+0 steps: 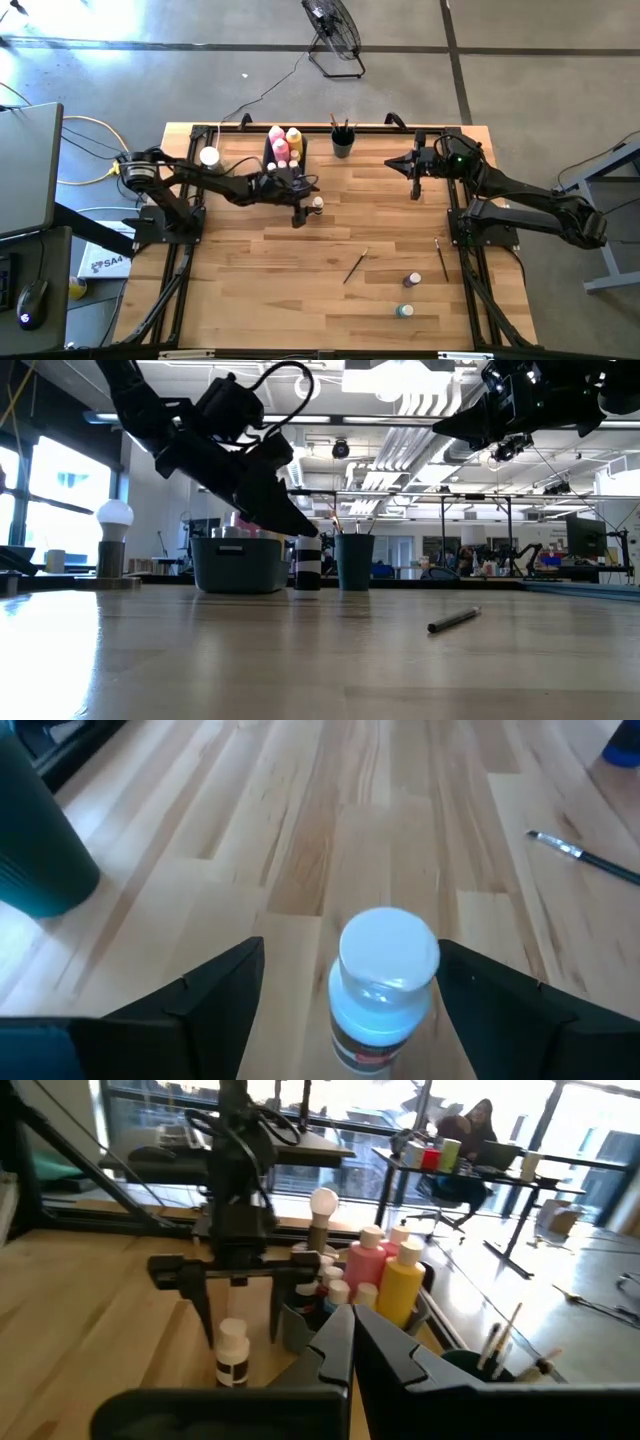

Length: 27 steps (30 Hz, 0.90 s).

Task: Pick & Place Paint Supplies
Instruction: Put the small white paint bottle into the green bin

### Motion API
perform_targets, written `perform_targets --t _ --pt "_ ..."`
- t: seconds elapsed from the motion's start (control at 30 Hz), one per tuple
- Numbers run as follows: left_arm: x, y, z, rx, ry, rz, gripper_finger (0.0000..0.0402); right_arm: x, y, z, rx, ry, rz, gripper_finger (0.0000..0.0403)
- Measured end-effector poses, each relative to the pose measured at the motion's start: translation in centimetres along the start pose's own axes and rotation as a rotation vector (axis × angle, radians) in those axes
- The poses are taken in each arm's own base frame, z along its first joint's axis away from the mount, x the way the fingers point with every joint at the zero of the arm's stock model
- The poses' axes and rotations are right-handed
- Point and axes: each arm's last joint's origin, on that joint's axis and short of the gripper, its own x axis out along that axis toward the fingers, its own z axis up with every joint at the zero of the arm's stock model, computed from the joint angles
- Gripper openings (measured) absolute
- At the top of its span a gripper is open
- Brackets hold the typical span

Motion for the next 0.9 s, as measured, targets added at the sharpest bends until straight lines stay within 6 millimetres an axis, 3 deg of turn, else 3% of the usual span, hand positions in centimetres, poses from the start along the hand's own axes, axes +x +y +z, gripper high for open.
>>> perform_targets --t 0.3,0.9 --pt "0.17 -0.09 0.19 -0.003 0.018 -0.037 0.0289 -0.02 -0.31 -0.09 0.001 0.023 -0.105 0.0002" --pt "0.17 -0.08 0.19 -0.021 0.018 -0.035 0.0289 -0.02 -0.31 -0.09 0.001 0.024 -0.109 0.0002"
